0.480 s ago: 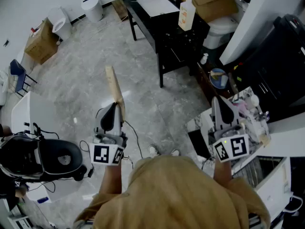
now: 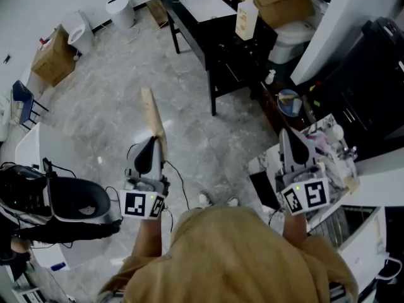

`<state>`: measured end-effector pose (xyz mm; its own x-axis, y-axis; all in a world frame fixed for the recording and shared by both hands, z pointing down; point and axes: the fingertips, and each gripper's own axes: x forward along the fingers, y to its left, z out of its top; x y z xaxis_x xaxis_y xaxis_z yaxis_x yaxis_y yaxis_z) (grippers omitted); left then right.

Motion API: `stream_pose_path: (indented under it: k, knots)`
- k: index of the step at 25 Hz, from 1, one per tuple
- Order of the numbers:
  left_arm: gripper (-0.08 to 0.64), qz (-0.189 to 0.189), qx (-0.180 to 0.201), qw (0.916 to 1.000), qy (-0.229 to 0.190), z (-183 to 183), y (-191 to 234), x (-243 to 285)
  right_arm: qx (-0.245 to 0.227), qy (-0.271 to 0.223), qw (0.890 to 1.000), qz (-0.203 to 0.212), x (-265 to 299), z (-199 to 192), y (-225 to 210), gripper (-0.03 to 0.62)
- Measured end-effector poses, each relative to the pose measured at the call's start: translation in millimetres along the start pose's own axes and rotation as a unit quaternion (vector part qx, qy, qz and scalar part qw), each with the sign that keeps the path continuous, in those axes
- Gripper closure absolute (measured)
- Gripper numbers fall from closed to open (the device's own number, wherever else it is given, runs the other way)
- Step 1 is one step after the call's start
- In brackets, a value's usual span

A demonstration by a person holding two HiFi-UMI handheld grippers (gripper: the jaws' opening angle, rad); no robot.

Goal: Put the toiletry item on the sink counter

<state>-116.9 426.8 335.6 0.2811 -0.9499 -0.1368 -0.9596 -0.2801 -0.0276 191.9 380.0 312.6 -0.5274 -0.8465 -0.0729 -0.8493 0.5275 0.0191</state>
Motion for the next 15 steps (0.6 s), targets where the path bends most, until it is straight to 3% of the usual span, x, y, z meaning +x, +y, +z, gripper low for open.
stream_pose_path:
  k: [15]
  knots:
    - [0.554,-0.003,-0.015,0.9998,-0.008,-11,44,3,-0.003,-0.007,1.000,0.002,35,3,28,0.591]
